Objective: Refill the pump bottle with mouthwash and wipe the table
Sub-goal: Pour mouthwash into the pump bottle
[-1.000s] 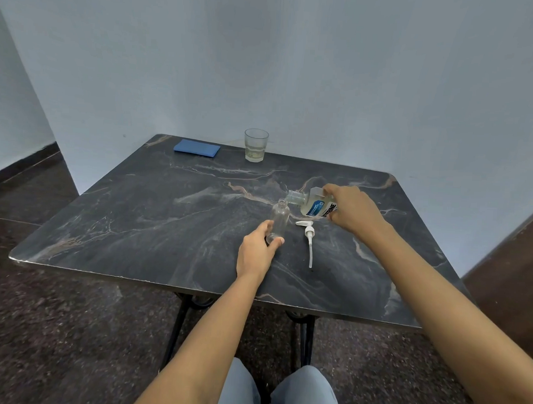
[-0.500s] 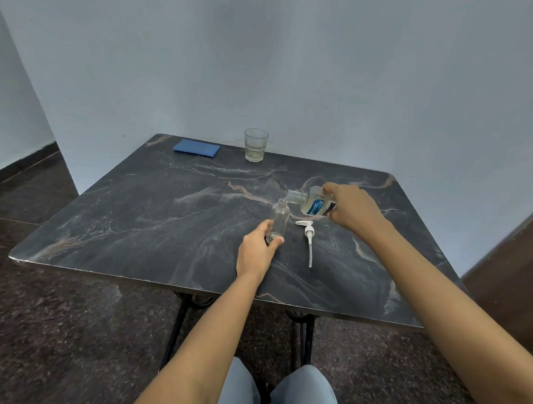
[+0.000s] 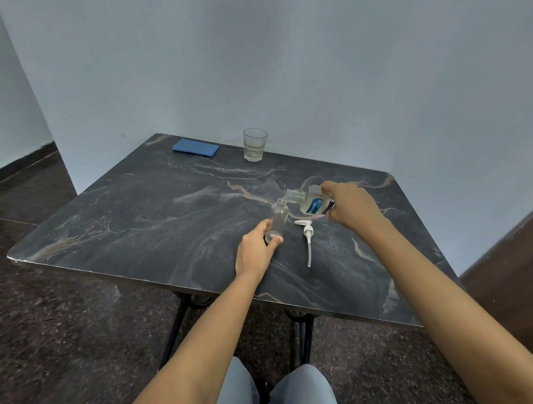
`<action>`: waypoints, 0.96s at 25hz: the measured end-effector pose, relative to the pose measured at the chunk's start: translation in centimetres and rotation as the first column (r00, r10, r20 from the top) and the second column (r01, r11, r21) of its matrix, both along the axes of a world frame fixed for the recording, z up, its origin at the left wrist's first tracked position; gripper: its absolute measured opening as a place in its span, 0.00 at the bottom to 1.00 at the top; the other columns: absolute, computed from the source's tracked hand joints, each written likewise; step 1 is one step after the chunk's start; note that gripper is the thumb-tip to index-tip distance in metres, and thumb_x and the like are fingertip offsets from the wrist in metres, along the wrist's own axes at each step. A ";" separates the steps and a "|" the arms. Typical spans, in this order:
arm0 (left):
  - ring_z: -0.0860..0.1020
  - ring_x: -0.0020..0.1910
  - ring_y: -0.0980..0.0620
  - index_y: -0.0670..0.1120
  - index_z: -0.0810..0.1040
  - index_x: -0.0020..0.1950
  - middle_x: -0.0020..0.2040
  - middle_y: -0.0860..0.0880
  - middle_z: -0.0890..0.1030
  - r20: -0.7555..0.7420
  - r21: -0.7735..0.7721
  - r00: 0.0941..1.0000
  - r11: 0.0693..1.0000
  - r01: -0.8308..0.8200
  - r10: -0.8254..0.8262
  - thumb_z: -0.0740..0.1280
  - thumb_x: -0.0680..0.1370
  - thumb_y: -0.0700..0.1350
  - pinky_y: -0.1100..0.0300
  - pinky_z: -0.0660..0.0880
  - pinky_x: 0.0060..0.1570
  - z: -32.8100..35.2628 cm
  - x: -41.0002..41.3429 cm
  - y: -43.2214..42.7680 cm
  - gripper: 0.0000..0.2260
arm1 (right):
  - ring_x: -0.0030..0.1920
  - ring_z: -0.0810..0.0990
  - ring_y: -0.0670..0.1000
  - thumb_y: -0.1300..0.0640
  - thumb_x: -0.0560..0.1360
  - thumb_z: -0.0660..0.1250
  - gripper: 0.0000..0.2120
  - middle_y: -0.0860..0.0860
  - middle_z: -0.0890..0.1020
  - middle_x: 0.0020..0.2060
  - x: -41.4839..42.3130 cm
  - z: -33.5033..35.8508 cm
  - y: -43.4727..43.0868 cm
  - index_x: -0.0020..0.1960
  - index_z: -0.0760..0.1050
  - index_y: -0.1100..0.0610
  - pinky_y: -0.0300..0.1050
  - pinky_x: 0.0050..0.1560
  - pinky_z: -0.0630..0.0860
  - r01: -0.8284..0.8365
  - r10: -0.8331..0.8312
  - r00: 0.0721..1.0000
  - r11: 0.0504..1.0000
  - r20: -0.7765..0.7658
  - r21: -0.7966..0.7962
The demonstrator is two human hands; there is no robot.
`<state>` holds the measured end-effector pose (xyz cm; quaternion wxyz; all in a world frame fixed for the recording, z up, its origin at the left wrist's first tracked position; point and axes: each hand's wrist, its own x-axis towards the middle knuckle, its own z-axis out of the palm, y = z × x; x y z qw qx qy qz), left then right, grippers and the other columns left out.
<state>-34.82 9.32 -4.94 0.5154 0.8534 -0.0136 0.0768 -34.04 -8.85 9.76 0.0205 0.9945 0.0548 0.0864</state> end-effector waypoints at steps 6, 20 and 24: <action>0.76 0.62 0.50 0.51 0.71 0.69 0.64 0.49 0.78 0.001 0.000 1.000 1.000 0.002 -0.002 0.69 0.76 0.50 0.51 0.73 0.62 0.1 0.0 0.0 0.22 | 0.51 0.79 0.60 0.61 0.72 0.67 0.19 0.55 0.81 0.53 -0.1 0.2 0.0 0.61 0.70 0.50 0.56 0.49 0.78 -0.004 0.004 1.000 1.000 -0.010 0.007; 0.78 0.58 0.49 0.52 0.72 0.68 0.59 0.49 0.81 0.013 0.022 1.000 1.000 -0.010 0.009 0.69 0.76 0.51 0.54 0.73 0.55 0.1 -0.2 0.0 0.21 | 0.48 0.80 0.58 0.64 0.71 0.67 0.20 0.54 0.82 0.52 -0.3 0.6 0.3 0.60 0.72 0.50 0.50 0.43 0.75 -0.010 0.010 1.000 1.000 0.011 0.019; 0.78 0.58 0.49 0.53 0.71 0.69 0.59 0.49 0.81 0.006 0.028 1.000 1.000 -0.009 0.009 0.68 0.76 0.51 0.54 0.73 0.55 0.1 -0.1 0.0 0.21 | 0.48 0.80 0.57 0.64 0.71 0.67 0.20 0.54 0.82 0.52 -0.2 0.6 0.3 0.60 0.72 0.51 0.48 0.41 0.73 -0.020 0.020 1.000 1.000 0.015 0.007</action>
